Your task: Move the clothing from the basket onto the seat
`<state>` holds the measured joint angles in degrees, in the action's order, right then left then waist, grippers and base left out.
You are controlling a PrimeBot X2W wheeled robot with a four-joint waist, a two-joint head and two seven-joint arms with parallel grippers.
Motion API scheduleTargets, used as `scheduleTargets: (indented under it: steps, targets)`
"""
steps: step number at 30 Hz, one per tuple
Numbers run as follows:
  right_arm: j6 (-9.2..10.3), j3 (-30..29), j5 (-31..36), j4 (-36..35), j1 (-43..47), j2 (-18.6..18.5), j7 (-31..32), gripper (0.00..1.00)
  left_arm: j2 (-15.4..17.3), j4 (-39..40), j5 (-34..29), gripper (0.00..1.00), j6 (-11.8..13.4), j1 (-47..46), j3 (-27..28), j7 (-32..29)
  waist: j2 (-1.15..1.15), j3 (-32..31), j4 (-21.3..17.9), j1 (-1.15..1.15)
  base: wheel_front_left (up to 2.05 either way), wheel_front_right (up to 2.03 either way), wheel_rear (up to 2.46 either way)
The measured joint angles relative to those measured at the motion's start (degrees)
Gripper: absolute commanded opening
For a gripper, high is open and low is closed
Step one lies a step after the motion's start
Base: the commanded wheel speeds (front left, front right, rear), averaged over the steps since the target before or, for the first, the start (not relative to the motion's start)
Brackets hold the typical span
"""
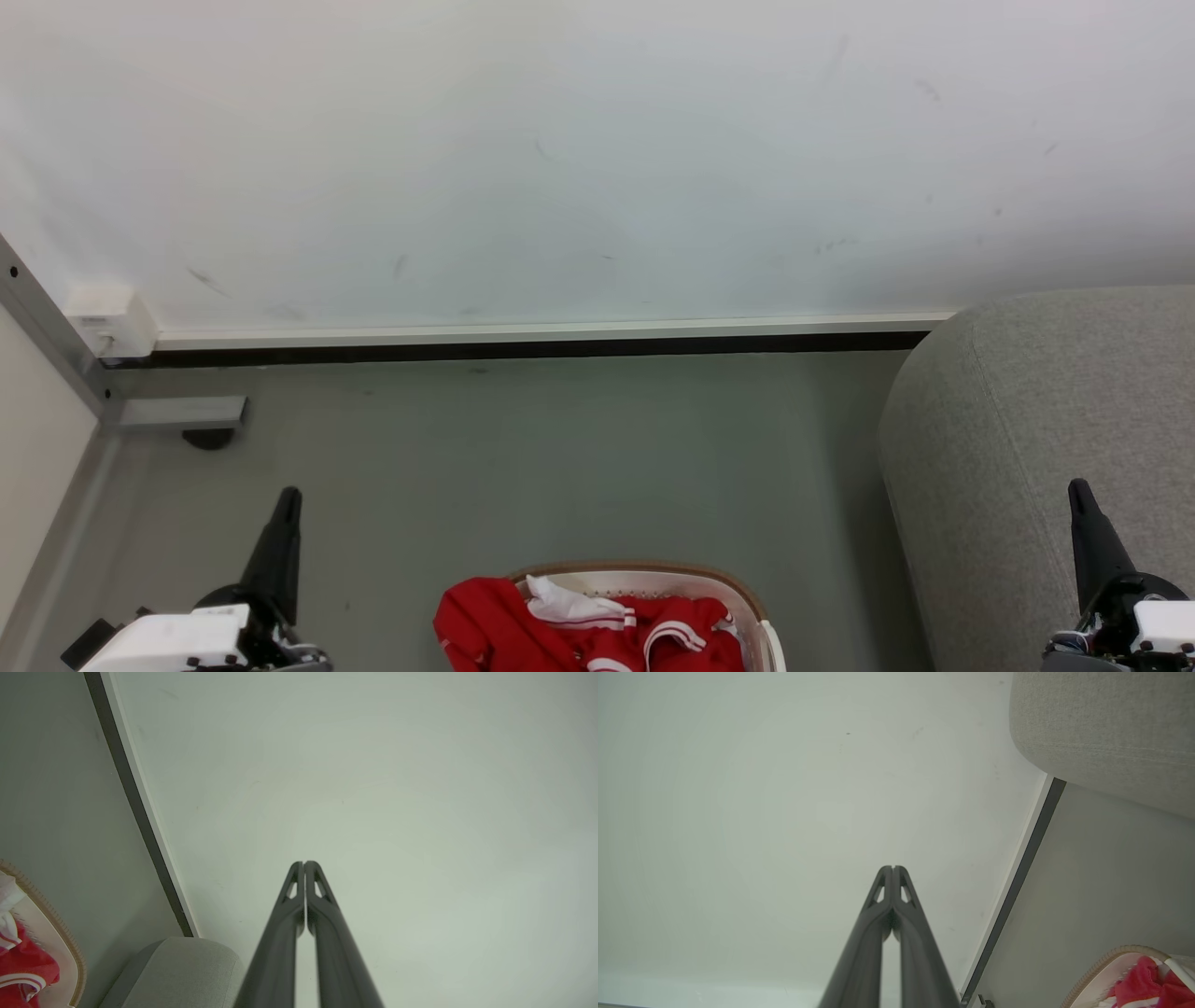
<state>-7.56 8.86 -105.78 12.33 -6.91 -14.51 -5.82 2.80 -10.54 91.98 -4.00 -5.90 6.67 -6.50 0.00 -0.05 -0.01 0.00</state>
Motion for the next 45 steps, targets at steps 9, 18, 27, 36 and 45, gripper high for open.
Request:
scheduleTargets:
  steps: [9,18,27,36,45]
  targets:
    - [0.0,0.31,-0.21,-0.13,0.0,-0.2,-0.27,0.0,0.0,0.01,0.0,0.0,0.0,0.0,0.0,-0.01,0.0,0.0,0.0,0.0,0.0,0.0,0.0]
    - [0.0,0.59,-0.59,-0.23,0.0,-0.42,-0.42,0.0,0.0,0.01,0.0,0.0,0.0,0.0,0.0,0.0,0.0,0.01,0.0,0.0,0.0,0.0,0.0]
    - [0.0,0.93,-0.76,-0.29,0.0,-0.68,-0.77,1.0,0.0,-0.01,0.0,1.0,0.0,0.0,0.0,0.0,0.0,0.01,0.0,0.0,0.0,0.0,0.0]
    - [0.0,0.33,2.71,1.23,2.07,1.45,-1.32,1.0,-0.48,-2.12,-1.21,1.0,0.02,1.74,-1.76,1.59,0.0,0.05,0.06,0.0,0.0,0.0,0.0]
    - [0.0,-1.53,16.21,-0.03,2.67,2.47,-2.33,1.0,-0.48,-2.33,-6.56,1.0,0.02,1.66,-3.64,4.11,0.0,0.07,0.16,0.0,0.0,0.0,0.0]
